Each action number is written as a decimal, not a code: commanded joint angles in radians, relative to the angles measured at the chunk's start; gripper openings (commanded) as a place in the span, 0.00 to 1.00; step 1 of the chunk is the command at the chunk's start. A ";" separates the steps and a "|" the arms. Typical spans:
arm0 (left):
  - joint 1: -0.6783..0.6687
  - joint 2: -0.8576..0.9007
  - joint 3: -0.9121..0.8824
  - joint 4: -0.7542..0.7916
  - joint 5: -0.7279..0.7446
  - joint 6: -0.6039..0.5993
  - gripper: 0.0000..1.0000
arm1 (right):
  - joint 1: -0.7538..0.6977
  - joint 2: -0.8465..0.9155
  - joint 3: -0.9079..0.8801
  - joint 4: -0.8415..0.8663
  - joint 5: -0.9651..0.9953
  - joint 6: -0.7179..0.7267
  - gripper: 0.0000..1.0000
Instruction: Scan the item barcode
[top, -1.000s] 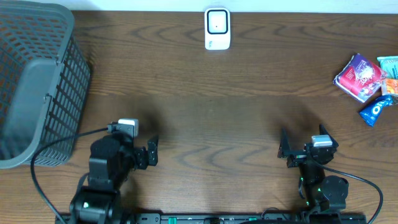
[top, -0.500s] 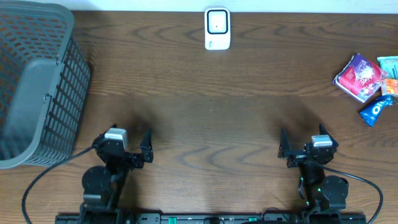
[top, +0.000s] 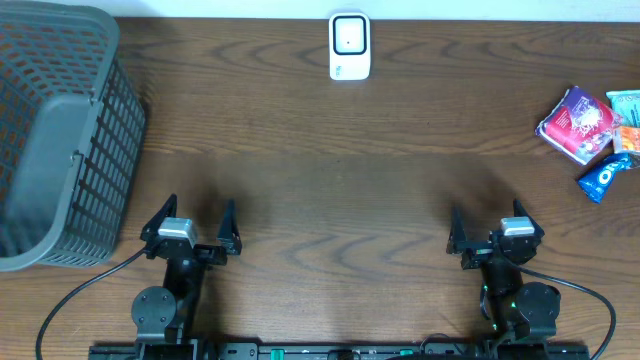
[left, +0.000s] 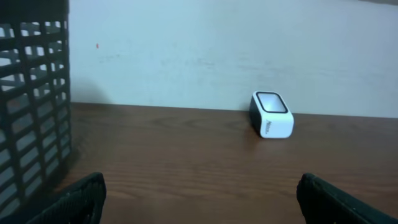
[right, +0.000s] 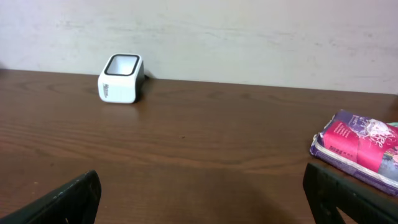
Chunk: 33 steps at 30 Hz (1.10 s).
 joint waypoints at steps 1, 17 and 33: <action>0.015 -0.010 -0.003 -0.011 -0.015 0.010 0.98 | -0.008 -0.007 -0.003 -0.002 -0.002 -0.011 0.99; 0.056 -0.010 -0.003 -0.176 -0.035 0.056 0.98 | -0.008 -0.007 -0.003 -0.002 -0.003 -0.011 0.99; 0.057 -0.010 -0.003 -0.176 -0.029 0.153 0.98 | -0.008 -0.007 -0.003 -0.002 -0.003 -0.011 0.99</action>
